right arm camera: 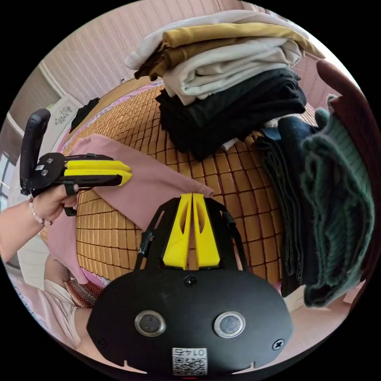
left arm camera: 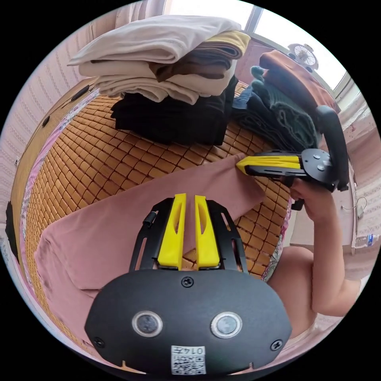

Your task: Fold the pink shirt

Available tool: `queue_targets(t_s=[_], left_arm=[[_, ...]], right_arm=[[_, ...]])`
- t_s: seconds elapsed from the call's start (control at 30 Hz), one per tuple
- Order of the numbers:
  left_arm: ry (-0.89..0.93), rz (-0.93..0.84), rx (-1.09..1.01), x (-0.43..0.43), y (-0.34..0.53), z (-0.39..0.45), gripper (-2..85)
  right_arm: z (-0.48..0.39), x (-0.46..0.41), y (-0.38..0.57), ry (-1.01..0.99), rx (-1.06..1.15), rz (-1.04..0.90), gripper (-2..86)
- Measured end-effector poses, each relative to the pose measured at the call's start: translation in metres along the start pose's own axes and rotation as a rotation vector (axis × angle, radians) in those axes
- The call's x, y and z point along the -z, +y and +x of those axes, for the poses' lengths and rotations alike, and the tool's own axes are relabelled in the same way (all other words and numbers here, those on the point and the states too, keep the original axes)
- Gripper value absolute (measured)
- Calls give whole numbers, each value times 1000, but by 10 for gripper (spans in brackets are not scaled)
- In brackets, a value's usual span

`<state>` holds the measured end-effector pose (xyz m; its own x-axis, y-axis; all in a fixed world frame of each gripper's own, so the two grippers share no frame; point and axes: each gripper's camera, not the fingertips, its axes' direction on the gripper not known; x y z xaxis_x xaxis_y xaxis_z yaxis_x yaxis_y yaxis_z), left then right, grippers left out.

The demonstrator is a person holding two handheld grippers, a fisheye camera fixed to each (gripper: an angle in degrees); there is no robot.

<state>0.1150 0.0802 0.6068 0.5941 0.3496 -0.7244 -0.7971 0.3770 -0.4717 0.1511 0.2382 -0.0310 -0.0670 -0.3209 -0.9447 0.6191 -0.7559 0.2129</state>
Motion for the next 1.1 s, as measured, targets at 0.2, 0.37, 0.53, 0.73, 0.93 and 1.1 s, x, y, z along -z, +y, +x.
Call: queue_targets(t_s=[0.2, 0.37, 0.53, 0.73, 0.93, 1.1], left_arm=[[-58, -8, -23, -17, -10, -10, 23], [20, 15, 45, -17, -3, -26, 4], [17, 112, -18, 3, 14, -7, -8], [148, 108, -291, 1, 35, 76, 1], [129, 43, -314, -15, 60, 91, -7], [257, 6, -313, -3, 108, 79, -8]], right_arm=[[5, 6, 3, 12, -47, 30, -3], [5, 7, 3, 29, -65, 68, -3], [16, -4, 14, -5, -103, 44, -3], [2, -13, 15, 20, -102, 34, -2], [-12, -21, 20, 36, -79, 26, -3], [-23, -29, 25, 22, -75, 14, -3]])
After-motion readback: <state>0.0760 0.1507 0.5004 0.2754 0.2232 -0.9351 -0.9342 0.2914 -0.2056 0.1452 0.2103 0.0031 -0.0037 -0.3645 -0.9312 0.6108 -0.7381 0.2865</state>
